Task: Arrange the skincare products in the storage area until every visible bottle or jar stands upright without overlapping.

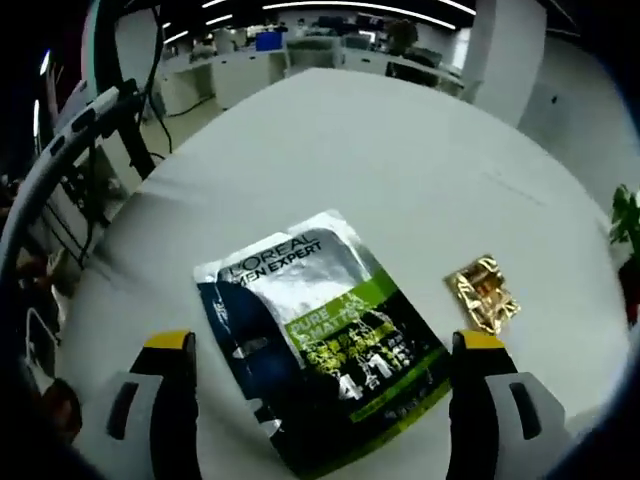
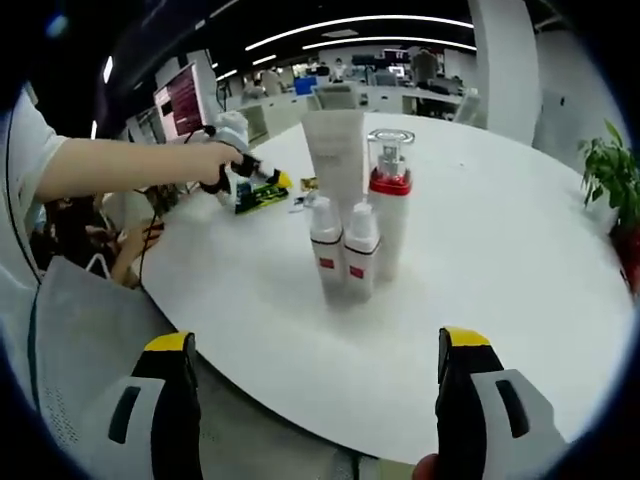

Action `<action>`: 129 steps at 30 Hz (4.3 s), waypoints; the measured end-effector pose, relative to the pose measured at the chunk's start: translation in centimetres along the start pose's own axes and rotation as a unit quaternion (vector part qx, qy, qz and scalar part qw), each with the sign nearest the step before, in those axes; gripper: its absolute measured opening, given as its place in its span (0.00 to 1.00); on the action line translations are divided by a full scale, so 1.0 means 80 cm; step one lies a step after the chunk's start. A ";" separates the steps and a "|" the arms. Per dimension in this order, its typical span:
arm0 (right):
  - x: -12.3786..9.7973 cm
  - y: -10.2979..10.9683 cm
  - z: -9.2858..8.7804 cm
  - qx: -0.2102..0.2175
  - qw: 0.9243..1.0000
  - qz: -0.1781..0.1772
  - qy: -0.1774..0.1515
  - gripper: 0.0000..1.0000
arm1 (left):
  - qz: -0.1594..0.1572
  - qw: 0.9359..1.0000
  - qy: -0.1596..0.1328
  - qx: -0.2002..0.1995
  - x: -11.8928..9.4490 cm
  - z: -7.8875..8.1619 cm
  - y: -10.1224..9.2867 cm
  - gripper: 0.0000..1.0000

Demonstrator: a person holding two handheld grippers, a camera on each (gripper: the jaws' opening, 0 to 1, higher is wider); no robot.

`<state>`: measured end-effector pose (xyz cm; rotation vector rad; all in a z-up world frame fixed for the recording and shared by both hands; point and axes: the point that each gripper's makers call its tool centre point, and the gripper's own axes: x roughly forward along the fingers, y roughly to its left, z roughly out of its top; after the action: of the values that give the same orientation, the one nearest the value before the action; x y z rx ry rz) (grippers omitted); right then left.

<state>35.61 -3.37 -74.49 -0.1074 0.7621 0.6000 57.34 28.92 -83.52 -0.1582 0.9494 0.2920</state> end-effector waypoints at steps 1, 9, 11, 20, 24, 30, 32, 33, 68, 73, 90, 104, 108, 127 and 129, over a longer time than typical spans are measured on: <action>0.000 0.000 0.000 0.000 1.000 0.000 0.001 0.99 | -0.003 1.000 -0.005 0.009 -0.001 -0.001 -0.002 0.99; 0.001 0.000 -0.001 -0.004 1.000 0.000 0.002 0.99 | -0.037 0.997 -0.045 0.053 -0.006 0.006 -0.005 0.83; 0.001 0.000 -0.001 -0.004 1.000 0.001 0.003 0.99 | -0.042 0.996 -0.051 0.060 -0.007 0.006 -0.002 0.79; 0.002 0.003 -0.001 -0.012 1.000 0.002 0.006 0.99 | -0.070 0.991 -0.072 0.091 -0.008 -0.003 0.002 0.64; 0.001 0.003 -0.001 -0.015 1.000 0.002 0.005 0.99 | -0.082 0.988 -0.075 0.107 -0.001 0.000 0.001 0.57; 0.001 0.005 0.000 -0.019 1.000 0.001 0.005 0.99 | -0.085 0.987 -0.070 0.119 0.034 -0.001 -0.007 0.42; 0.001 0.004 0.001 -0.021 1.000 0.001 0.005 0.98 | -0.088 0.986 -0.072 0.121 0.038 0.001 -0.008 0.39; 0.001 0.004 0.001 -0.022 1.000 0.001 0.005 0.98 | -0.091 0.986 -0.074 0.118 0.045 0.005 -0.008 0.36; -0.033 0.076 0.153 0.022 0.974 0.096 -0.205 0.86 | -0.317 0.911 -0.225 0.136 -0.239 -0.014 -0.046 0.12; -0.026 0.099 0.173 -0.002 0.969 0.130 -0.211 0.82 | -0.338 0.903 -0.226 0.136 -0.277 -0.031 -0.050 0.12; -0.002 0.158 0.201 0.183 0.918 0.260 -0.237 0.65 | -0.407 0.843 -0.263 0.231 -0.394 -0.086 -0.087 0.13; -0.008 0.191 0.200 0.222 0.899 0.301 -0.230 0.26 | -0.413 0.825 -0.274 0.271 -0.417 -0.111 -0.091 0.13; -0.013 0.198 0.203 0.227 0.893 0.307 -0.238 0.21 | -0.415 0.822 -0.281 0.270 -0.425 -0.111 -0.088 0.14; -0.030 0.187 0.202 0.237 0.886 0.315 -0.245 0.04 | -0.412 0.815 -0.293 0.283 -0.428 -0.108 -0.062 0.41; -0.033 0.185 0.202 0.231 0.886 0.318 -0.244 0.04 | -0.422 0.816 -0.291 0.267 -0.433 -0.100 -0.055 0.50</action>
<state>36.01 12.56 -59.17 0.7421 0.4120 0.9993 33.53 16.58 -59.74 0.0424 0.2490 -0.7288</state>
